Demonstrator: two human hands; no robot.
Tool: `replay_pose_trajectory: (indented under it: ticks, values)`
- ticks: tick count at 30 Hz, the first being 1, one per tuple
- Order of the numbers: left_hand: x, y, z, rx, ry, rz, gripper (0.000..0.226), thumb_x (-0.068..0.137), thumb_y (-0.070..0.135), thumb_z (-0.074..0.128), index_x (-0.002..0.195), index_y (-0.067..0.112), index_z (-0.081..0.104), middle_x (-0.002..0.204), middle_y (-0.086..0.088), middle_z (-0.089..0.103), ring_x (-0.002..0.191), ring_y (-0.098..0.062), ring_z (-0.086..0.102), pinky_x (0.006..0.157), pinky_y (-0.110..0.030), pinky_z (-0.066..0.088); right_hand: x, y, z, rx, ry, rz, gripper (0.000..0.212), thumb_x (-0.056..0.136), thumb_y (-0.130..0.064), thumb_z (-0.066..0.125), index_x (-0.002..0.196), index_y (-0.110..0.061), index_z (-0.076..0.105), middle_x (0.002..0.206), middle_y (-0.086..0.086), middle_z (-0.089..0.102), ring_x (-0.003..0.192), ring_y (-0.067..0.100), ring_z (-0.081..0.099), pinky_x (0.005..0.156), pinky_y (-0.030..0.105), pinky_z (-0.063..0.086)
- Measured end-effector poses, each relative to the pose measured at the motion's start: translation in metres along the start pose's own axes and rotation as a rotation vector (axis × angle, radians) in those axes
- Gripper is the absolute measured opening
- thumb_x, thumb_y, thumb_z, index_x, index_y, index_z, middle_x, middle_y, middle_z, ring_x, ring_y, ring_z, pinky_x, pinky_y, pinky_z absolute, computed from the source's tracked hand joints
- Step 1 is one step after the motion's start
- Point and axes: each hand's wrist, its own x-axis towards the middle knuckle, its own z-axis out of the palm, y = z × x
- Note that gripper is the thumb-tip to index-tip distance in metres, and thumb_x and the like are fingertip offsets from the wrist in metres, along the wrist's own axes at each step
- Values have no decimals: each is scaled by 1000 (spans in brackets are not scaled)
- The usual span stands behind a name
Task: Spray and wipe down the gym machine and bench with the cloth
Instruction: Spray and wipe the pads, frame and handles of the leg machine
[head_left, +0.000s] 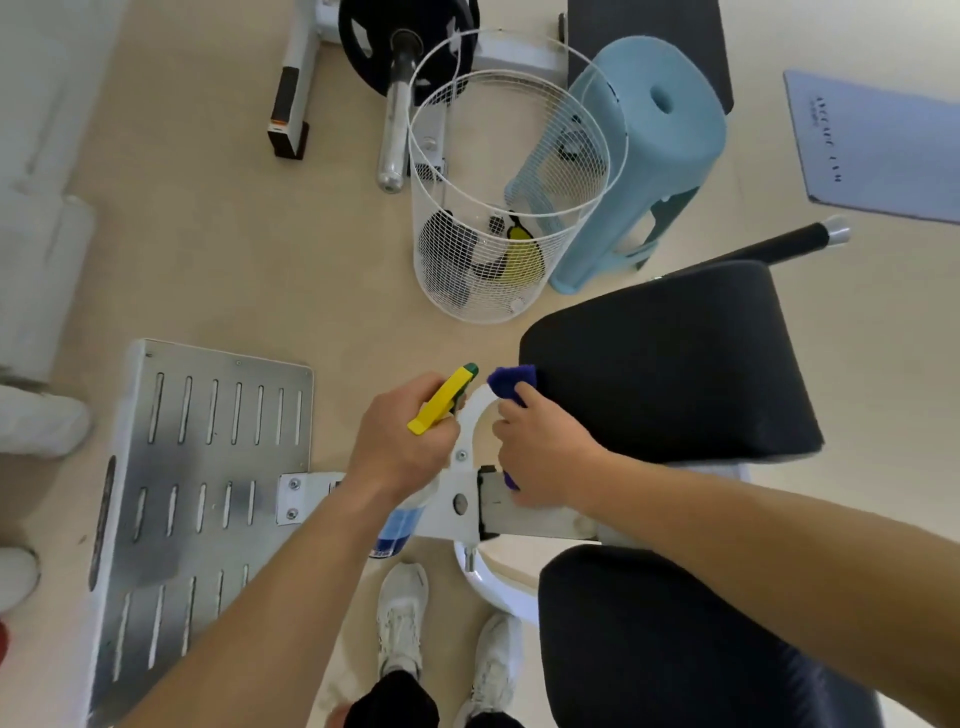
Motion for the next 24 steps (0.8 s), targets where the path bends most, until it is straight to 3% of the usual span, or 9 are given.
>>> replay_pose_trajectory:
  ticks: [4,7,10,12,16,19,21,24]
  values:
    - [-9,11,10,-7,-36,41,19,79,22,53,88,22,69,76,-3,68,68,-29,61,64,-52,55,-41,-7,15,47,95,-125,40,91,-50,53,111,-20,70,119,2,61,115,31,46,103,54,30]
    - [-11,21,16,19,-105,85,12,84,23,57,88,28,67,72,2,65,66,-22,60,62,-47,55,-71,17,22,146,189,-85,45,88,-42,64,130,-25,60,142,6,51,137,36,36,114,57,25]
    - [-6,38,18,35,-94,121,15,83,24,58,85,37,64,70,6,65,65,-16,59,58,-34,51,-86,53,15,292,233,108,57,91,-51,58,145,-34,47,160,4,34,150,33,21,121,53,15]
    - [-2,51,18,42,-79,135,13,84,24,56,89,30,67,72,3,65,66,-19,59,59,-40,52,-95,92,6,325,245,308,58,93,-55,52,148,-39,41,164,2,26,153,31,15,123,53,12]
    - [4,71,19,68,-87,150,7,92,22,61,93,22,68,73,-1,65,67,-25,62,62,-49,56,-135,150,14,471,255,685,57,96,-53,50,149,-42,36,163,4,27,150,35,20,121,52,23]
    - [4,94,17,63,-94,149,17,87,30,57,95,23,70,76,-2,68,70,-25,64,63,-51,57,-171,105,38,596,398,847,63,92,-40,65,150,-34,41,161,11,31,147,41,28,115,52,37]
    - [2,105,16,63,-105,141,23,85,33,56,97,23,72,77,-3,70,71,-25,65,65,-51,58,-180,60,49,588,452,797,67,85,-34,74,147,-28,49,161,13,32,148,43,26,113,56,38]
    - [1,123,16,80,-138,171,19,83,29,56,93,22,71,75,-5,68,69,-28,64,64,-53,56,-177,37,49,518,411,468,67,83,-39,75,145,-30,50,162,7,29,151,35,22,117,55,31]
